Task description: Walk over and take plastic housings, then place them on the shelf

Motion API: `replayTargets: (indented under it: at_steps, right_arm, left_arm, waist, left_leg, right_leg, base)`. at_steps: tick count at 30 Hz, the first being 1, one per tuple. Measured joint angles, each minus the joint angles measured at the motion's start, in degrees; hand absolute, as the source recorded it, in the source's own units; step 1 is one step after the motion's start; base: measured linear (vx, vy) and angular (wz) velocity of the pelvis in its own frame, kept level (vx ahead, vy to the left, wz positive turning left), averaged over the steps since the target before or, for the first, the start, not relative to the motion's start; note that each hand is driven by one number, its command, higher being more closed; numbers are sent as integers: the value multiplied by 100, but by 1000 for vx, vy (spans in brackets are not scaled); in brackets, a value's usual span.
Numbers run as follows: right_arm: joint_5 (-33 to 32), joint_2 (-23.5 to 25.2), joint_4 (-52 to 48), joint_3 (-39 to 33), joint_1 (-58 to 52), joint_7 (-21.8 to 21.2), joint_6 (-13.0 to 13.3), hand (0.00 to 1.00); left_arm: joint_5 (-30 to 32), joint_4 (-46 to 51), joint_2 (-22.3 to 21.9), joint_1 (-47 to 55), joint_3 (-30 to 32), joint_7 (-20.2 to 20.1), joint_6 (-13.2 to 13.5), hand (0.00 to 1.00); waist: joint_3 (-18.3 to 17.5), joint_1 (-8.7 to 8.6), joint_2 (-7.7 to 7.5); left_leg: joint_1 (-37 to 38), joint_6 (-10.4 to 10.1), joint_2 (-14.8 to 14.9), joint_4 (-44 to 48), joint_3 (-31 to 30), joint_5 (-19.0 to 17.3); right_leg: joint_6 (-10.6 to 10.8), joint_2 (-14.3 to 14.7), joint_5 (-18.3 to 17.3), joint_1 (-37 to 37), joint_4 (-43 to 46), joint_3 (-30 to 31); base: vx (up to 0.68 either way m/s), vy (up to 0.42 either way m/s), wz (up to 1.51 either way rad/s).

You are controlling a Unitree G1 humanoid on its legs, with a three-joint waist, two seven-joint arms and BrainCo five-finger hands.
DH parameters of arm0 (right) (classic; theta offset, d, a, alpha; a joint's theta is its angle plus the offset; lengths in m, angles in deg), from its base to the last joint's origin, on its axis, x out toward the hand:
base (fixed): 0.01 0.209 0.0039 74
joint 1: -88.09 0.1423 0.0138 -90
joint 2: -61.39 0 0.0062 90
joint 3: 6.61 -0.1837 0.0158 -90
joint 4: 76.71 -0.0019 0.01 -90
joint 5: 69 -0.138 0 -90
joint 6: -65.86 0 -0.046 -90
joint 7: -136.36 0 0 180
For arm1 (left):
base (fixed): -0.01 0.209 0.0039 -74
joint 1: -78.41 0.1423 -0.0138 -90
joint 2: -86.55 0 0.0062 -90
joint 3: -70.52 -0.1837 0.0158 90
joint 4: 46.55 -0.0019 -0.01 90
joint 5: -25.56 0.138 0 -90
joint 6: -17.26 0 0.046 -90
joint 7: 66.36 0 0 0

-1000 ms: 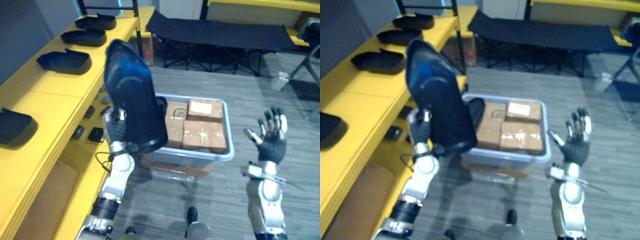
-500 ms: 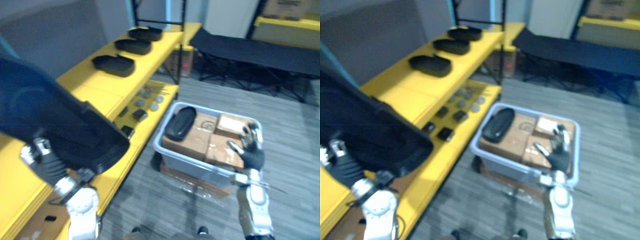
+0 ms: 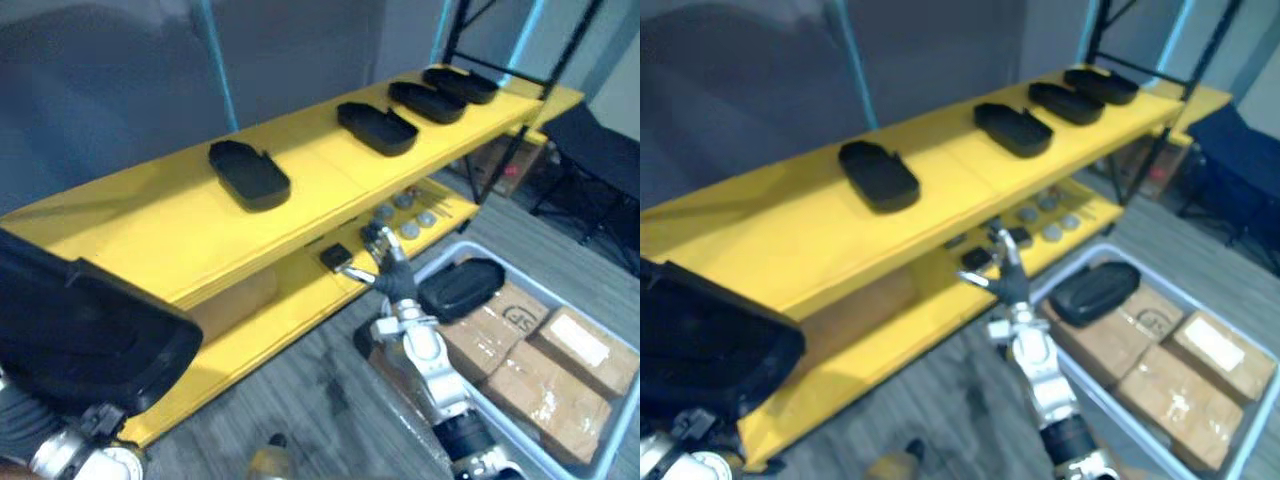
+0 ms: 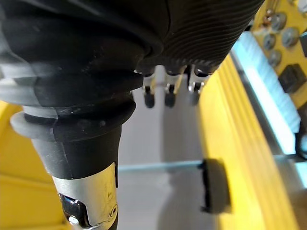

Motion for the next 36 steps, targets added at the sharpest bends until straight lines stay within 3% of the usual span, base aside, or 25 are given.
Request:
replayTargets:
  at_steps: [3, 5, 8, 11, 13, 15, 16, 18, 20, 23, 28, 29, 31, 32, 33, 34, 35, 36]
  right_arm:
    - [296, -124, -10, -12, -128, 85, 1, 0]
    - [336, -124, -28, -25, -103, 78, 27, 0]
    - [455, -209, -210, -179, -185, 91, 94, 0]
    - [753, -362, -483, -324, -184, 165, 432, 0]
    - [1165, -519, -615, -448, -25, 323, 769, 0]
    - [1719, -745, -635, -575, 401, 468, 1049, 0]
    - [1997, -942, -635, -626, 713, 534, 1188, 0]
    - [2517, -1112, -634, -625, 1086, 719, 1308, 0]
    - [3033, -1164, -636, -502, 1256, 923, 1423, 0]
    - [3268, -1196, -638, -277, 1240, 982, 1421, 0]
    - [3224, -1105, -665, -300, 861, 1403, 1424, 0]
    - [3048, -1027, -691, -307, 703, 1541, 1427, 0]
    - [2713, -843, -693, -431, 551, 1617, 1430, 0]
    - [2487, -654, -738, -594, 358, 1695, 1429, 0]
    - [2402, -611, -815, -666, 285, 1733, 1432, 0]
    - [2278, -550, -897, -789, 215, 1776, 1464, 0]
    - [2198, -513, -901, -887, 227, 1744, 1532, 0]
    - [2183, -500, -901, -941, 241, 1688, 1564, 0]
  left_arm:
    - [-234, 4, -4, 94, 3, -225, 222, 100]
    - [-330, 12, 17, 37, -99, -396, 404, 100]
    - [-350, 132, 242, -317, -589, -882, 597, 100]
    - [-370, 148, 821, -775, -898, -1625, 733, 100]
    - [-355, 147, 1037, -1081, -999, -1883, 786, 100]
    - [-347, 134, 1093, -1361, -1036, -1920, 819, 100]
    - [-348, 104, 1093, -1499, -1056, -1918, 829, 100]
    - [-353, 103, 1133, -1582, -1053, -1877, 925, 100]
    - [-354, 90, 1144, -1600, -1054, -1821, 1012, 100]
    - [-359, -204, 1152, -1764, -1073, -1705, 1016, 100]
    - [-353, -448, 1154, -1663, -1129, -1564, 993, 100]
    - [-345, -449, 1160, -1623, -1111, -1527, 990, 100]
    - [-338, -424, 1200, -1484, -1005, -1506, 983, 100]
    - [-298, -415, 1294, -1404, -995, -1491, 962, 100]
    - [-280, -412, 1337, -1403, -995, -1465, 964, 100]
    - [-106, -396, 1361, -1384, -972, -1328, 954, 100]
    - [151, -314, 1371, -1340, -866, -1198, 906, 100]
    - [258, -243, 1400, -1330, -812, -1114, 867, 100]
  waist:
    - [48, 111, 13]
    - [71, 85, -16]
    - [288, -60, -49]
    - [516, -222, -58]
    - [654, -260, -128]
    - [959, -268, 5]
    - [1138, -288, 203]
    - [1363, -288, 368]
    - [1591, -280, 338]
    - [1745, -276, 275]
    - [1777, -324, 299]
    - [1777, -267, 286]
    - [1748, -212, 207]
    - [1670, -217, 128]
    - [1639, -218, 131]
    - [1582, -229, 66]
    - [1512, -237, 28]
    - [1471, -243, 5]
  left_leg:
    - [-20, 17, -104, -185, -34, 186]
    - [-119, 42, -160, -159, -105, 206]
    - [-161, 75, -260, -54, -368, 192]
    - [-369, 61, -339, 71, -597, 231]
    - [-549, -3, -428, 60, -645, 383]
    - [-677, -28, -440, 53, -614, 501]
    - [-799, -50, -393, 44, -612, 569]
    - [-933, -44, -346, 36, -559, 620]
    - [-970, -82, -359, 86, -466, 650]
    - [-1120, -77, -402, 541, -479, 449]
    - [-1152, -50, -592, 1584, -642, -207]
    - [-1097, -68, -620, 1761, -663, -370]
    - [-1064, 92, -684, 2031, -581, -599]
    - [-1010, 313, -729, 2198, -275, -836]
    - [-1000, 210, -755, 2252, -307, -932]
    - [-929, 264, -867, 2209, -339, -995]
    - [-735, 321, -861, 1944, -354, -964]
    - [-612, 390, -837, 1786, -424, -921]
  right_leg:
    - [-36, -213, -169, -134, 399, -94]
    - [-53, -359, -343, -269, 730, -44]
    - [-363, -570, -742, -407, 1450, 615]
    - [-513, -740, -1178, -800, 2214, 1364]
    - [-289, -888, -1454, -1058, 2467, 1499]
    - [5, -925, -1657, -1250, 2525, 1630]
    - [69, -929, -1687, -1466, 2640, 1705]
    - [65, -986, -1804, -1811, 2949, 1856]
    - [51, -1115, -1941, -2037, 3274, 2013]
    - [52, -1222, -2078, -2090, 3572, 2066]
    - [203, -1413, -2400, -1463, 3823, 1801]
    - [198, -1425, -2491, -1245, 3787, 1703]
    - [239, -1504, -2559, -891, 3587, 1482]
    - [125, -1512, -2391, -683, 3660, 1464]
    - [-134, -1592, -2304, -768, 3944, 1610]
    - [-851, -1800, -1881, -1238, 4679, 2118]
    - [-1132, -1796, -1143, -1590, 5067, 2612]
    - [-1139, -1776, -695, -1733, 5246, 2820]
  base:
    - [32, 123, 50]
    - [-10, 91, 22]
    - [-37, 69, 38]
    - [-59, 5, 42]
    - [-53, -57, 20]
    - [-113, -75, -8]
    - [-202, -68, -17]
    - [-166, -42, -18]
    - [-81, -44, -16]
    - [-8, -14, -3]
    - [17, 3, 20]
    - [36, 11, 29]
    - [79, 80, 28]
    - [149, 111, 32]
    - [136, 152, 44]
    - [148, 178, 31]
    - [130, 180, 18]
    - [223, 98, 9]
